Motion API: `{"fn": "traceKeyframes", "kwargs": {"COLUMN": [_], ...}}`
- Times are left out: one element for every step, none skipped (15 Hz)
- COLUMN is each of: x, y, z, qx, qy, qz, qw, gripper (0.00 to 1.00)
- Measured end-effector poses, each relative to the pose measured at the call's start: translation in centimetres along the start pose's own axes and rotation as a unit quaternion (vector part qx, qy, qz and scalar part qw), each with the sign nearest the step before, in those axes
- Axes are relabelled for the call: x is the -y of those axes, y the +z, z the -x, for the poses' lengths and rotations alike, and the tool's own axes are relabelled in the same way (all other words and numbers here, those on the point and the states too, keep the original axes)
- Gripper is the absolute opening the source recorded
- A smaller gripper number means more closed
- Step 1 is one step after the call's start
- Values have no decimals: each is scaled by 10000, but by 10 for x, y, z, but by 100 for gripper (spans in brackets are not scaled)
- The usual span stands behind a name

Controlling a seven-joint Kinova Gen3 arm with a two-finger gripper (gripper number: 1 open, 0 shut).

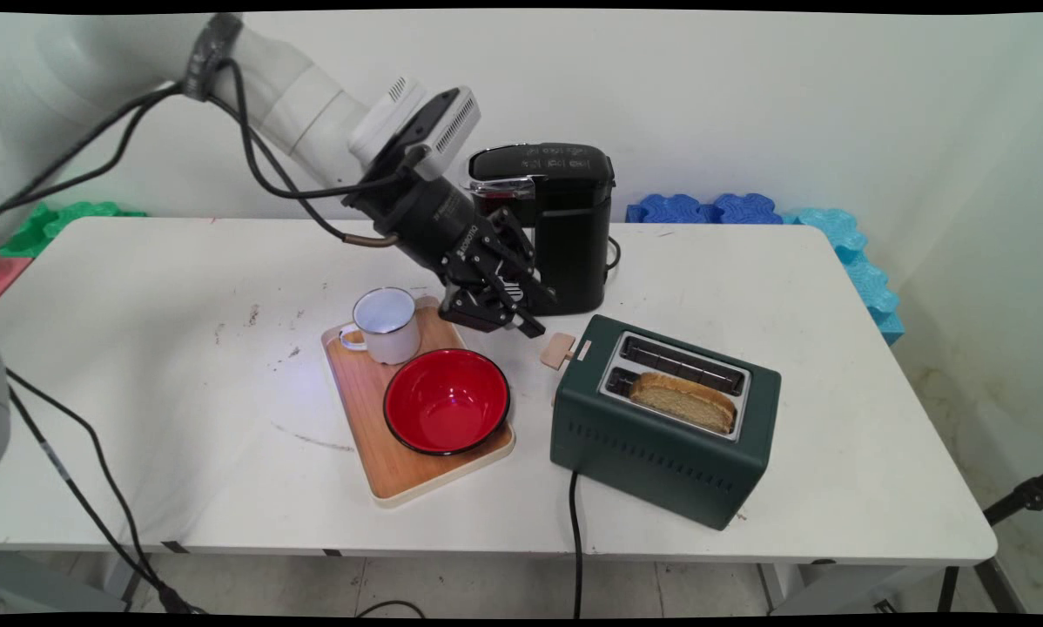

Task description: Press the toaster switch

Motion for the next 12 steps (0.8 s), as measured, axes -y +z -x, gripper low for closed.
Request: {"fn": "traceKeyframes", "kwargs": {"x": [6,12,18,23,28,33,38,41,44,47,50,53], "y": [3,5,8,11,13,15,17,19,20,22,24,26], "z": [4,8,11,15,17,20,22,23,25,27,29,31], "qx": [-8,-19,-35,-56,-73,-97,-118,-131,-143,-156,-164,-168], "qy": [82,142,215,284,339,393,439,466,494,521,547,569], "qz": [85,150,227,300,358,418,470,504,537,576,620,662], "qw": [9999,9998,9995,9991,9988,9983,9979,9976,9972,9969,9964,9960], "gripper": [0,0,0,0,0,0,0,0,0,0,0,0]}}
